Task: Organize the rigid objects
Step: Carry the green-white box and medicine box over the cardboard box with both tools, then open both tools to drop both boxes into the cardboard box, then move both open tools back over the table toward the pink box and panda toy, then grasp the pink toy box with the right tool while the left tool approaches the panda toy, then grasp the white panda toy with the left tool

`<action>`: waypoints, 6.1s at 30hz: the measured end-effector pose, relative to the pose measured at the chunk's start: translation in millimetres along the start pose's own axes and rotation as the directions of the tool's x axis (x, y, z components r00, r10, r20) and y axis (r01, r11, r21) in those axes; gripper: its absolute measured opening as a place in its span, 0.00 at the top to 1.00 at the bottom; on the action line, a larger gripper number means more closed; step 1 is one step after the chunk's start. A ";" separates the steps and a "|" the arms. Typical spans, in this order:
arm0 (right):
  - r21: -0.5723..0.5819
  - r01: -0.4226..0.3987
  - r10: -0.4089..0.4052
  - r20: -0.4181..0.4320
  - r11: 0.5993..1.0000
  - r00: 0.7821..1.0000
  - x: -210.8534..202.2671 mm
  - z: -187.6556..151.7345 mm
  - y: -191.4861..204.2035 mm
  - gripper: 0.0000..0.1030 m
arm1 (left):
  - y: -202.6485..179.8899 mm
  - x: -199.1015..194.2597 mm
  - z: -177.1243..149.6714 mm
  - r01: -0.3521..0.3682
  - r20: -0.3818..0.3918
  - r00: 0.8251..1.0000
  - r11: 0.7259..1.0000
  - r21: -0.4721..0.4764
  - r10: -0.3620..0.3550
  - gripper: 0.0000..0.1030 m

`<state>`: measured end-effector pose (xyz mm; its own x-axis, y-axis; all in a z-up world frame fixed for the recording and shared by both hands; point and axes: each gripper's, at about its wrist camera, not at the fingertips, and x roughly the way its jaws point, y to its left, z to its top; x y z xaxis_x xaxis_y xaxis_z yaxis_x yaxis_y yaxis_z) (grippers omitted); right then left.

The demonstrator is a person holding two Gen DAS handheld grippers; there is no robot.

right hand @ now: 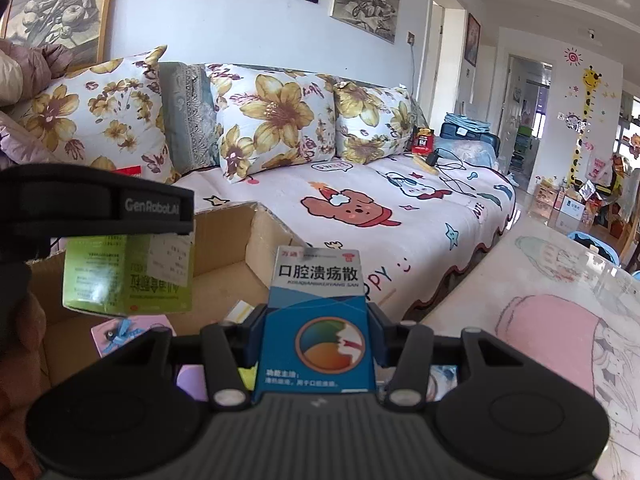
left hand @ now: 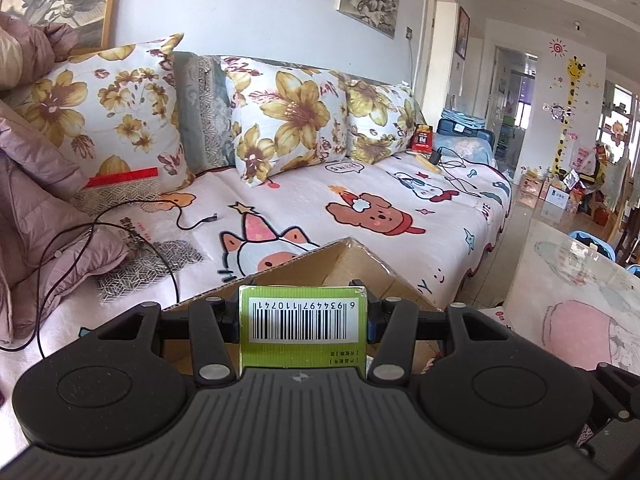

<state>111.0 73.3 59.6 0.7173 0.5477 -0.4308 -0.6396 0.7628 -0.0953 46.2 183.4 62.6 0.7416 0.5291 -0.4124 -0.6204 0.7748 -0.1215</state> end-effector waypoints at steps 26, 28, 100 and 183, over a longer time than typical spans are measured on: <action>-0.102 0.031 -0.030 0.020 0.994 0.999 4.4 -4.3 30.4 0.19 | 9.4 5.9 7.1 -0.065 -0.003 0.998 0.998 -0.008 0.065 0.02; -0.087 0.059 -0.055 0.039 0.994 0.998 -9.3 -5.4 26.1 0.15 | 9.0 6.8 6.7 -0.048 -0.006 0.999 0.999 -0.005 0.048 0.02; 0.238 0.436 -0.417 -0.129 0.868 0.900 -61.7 -122.5 -142.1 0.28 | -52.8 -2.3 -41.3 0.366 -0.076 0.926 0.822 0.436 -0.371 0.00; 0.173 0.479 -0.454 -0.166 0.860 0.875 -99.6 -151.7 -144.8 0.28 | -106.0 46.9 -75.7 0.336 -0.234 0.936 0.862 0.380 -0.262 0.37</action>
<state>90.3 -143.8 -19.8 0.8723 0.0757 -0.4831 -0.1587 0.9783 -0.1333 127.5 99.9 -12.2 0.7971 0.2118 -0.5655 -0.1884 0.9770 0.1003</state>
